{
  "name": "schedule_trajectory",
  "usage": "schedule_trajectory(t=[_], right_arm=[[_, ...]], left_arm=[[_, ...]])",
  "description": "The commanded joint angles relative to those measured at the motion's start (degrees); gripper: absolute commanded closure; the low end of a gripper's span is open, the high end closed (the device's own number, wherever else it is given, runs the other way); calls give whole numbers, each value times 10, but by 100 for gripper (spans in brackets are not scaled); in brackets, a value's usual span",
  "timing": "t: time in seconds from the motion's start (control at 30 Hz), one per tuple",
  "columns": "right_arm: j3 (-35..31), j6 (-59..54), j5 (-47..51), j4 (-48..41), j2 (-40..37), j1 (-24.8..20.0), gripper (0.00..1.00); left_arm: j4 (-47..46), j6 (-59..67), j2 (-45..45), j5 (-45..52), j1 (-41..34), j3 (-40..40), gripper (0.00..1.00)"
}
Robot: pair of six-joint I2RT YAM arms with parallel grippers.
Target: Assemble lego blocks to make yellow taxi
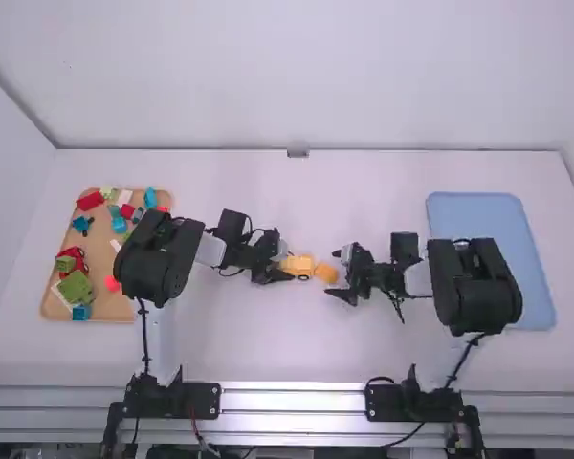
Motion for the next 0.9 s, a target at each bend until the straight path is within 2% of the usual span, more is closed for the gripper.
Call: schedule_trajectory(t=[0.0, 0.13, 0.2, 0.27, 0.37, 0.47, 0.57, 0.87], right_arm=[[-38, 124, 82, 67, -5, 22, 1], [-66, 181, 134, 148, -4, 46, 1], [-66, 176, 134, 146, -2, 48, 2], [-52, 173, 131, 131, 12, 46, 10], [-30, 173, 123, 128, 43, 37, 12], [-16, 155, 78, 129, 63, 26, 14], [-2, 147, 56, 129, 82, 14, 22], [6, 128, 41, 128, 96, 11, 34]], left_arm=[[-7, -6, 11, -19, 0, -6, 89], [-7, -11, 11, -19, -4, -1, 89], [-5, -23, 11, -19, -5, 1, 89], [-5, -50, 11, -20, -5, 9, 89], [-7, -50, 11, -20, -5, 13, 90], [-7, -35, 11, -20, -5, 9, 91], [-7, -32, 11, -21, -5, 0, 92], [-5, -32, 11, -47, -5, -25, 91]])
